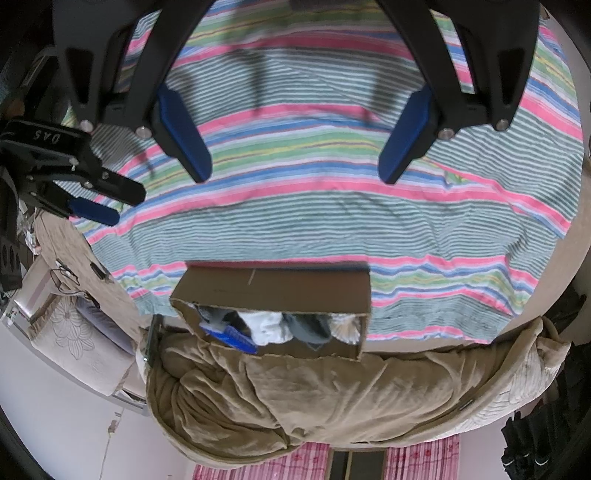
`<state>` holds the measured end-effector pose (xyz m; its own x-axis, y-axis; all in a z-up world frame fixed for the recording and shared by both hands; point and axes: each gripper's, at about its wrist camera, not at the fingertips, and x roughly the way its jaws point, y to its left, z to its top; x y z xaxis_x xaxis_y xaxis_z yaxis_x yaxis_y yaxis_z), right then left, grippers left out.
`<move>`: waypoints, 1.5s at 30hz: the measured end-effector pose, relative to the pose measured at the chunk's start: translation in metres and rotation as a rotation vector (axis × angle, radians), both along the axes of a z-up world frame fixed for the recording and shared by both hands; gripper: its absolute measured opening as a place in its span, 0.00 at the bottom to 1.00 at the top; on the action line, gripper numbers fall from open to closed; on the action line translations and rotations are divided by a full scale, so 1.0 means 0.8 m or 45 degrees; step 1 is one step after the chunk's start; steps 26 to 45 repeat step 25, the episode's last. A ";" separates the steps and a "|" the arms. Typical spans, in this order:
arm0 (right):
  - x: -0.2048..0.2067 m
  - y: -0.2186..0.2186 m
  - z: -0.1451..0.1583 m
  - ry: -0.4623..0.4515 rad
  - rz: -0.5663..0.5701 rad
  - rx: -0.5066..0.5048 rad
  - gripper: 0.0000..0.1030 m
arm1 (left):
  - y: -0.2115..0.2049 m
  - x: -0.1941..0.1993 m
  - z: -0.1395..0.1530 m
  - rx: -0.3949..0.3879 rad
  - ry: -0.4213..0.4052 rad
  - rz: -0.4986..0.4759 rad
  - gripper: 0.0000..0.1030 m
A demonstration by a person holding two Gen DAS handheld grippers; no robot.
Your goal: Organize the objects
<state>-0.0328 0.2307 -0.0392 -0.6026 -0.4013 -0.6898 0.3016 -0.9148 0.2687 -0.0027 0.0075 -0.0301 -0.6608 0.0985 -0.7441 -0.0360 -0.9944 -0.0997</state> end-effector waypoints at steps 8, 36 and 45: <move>0.001 0.003 0.007 0.011 -0.003 -0.002 0.74 | 0.000 0.004 0.004 0.005 0.008 0.002 0.90; -0.001 0.001 0.009 0.013 0.005 0.001 0.74 | -0.002 0.003 0.007 0.017 0.016 0.008 0.90; -0.001 0.001 0.009 0.013 0.005 0.001 0.74 | -0.002 0.003 0.007 0.017 0.016 0.008 0.90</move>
